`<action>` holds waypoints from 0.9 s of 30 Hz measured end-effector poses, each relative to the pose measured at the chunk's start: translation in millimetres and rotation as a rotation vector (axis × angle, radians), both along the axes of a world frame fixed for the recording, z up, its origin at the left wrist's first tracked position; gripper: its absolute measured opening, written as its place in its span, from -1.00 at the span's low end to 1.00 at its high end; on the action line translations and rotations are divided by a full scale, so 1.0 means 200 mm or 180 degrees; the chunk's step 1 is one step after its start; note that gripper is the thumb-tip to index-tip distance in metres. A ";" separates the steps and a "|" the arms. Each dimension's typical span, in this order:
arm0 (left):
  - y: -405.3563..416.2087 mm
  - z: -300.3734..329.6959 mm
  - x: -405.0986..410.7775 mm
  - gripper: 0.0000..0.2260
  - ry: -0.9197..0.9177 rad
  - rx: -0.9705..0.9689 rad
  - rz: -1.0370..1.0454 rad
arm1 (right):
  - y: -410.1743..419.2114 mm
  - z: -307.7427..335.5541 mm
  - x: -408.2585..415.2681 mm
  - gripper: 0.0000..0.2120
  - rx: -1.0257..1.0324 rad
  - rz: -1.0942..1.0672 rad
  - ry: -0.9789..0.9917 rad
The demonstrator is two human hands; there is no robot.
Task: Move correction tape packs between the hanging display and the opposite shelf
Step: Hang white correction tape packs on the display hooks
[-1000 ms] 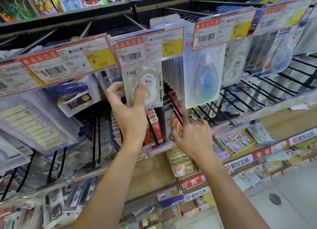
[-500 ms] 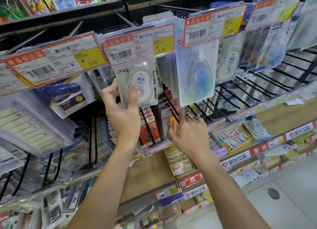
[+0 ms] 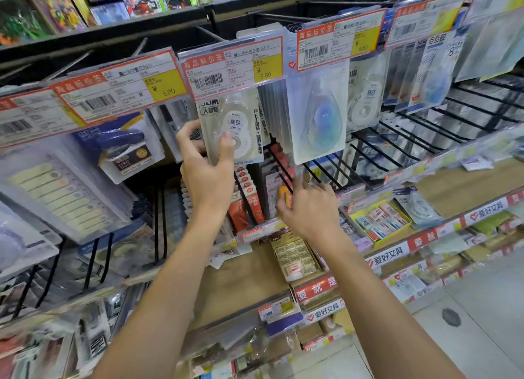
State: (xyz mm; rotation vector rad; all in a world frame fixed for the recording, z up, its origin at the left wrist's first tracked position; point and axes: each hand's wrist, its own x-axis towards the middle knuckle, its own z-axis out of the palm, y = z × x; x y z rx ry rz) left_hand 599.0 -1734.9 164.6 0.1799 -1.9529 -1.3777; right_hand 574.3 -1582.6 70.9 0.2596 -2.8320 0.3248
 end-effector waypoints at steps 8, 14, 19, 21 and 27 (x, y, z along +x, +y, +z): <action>-0.07 -0.03 0.23 -0.46 -0.0884 -0.0683 0.0039 | 0.03 0.08 0.04 -0.45 0.0317 0.0105 -0.0318; -0.14 -0.06 0.53 -0.58 -0.1638 -0.2213 0.0020 | 0.05 0.16 0.13 -0.20 0.0876 0.0086 -0.0684; -0.09 -0.03 0.77 -0.68 -0.2398 -0.3464 0.0010 | 0.13 0.12 0.36 -0.29 0.0459 0.0157 -0.0234; -0.05 -0.05 0.85 -0.63 -0.2622 -0.3705 -0.0090 | 0.17 0.09 0.50 -0.32 0.0375 0.0287 -0.0208; 0.20 -0.14 1.04 -0.64 -0.3033 -0.4096 -0.1022 | 0.39 0.09 0.88 -0.49 0.0373 0.0364 -0.0763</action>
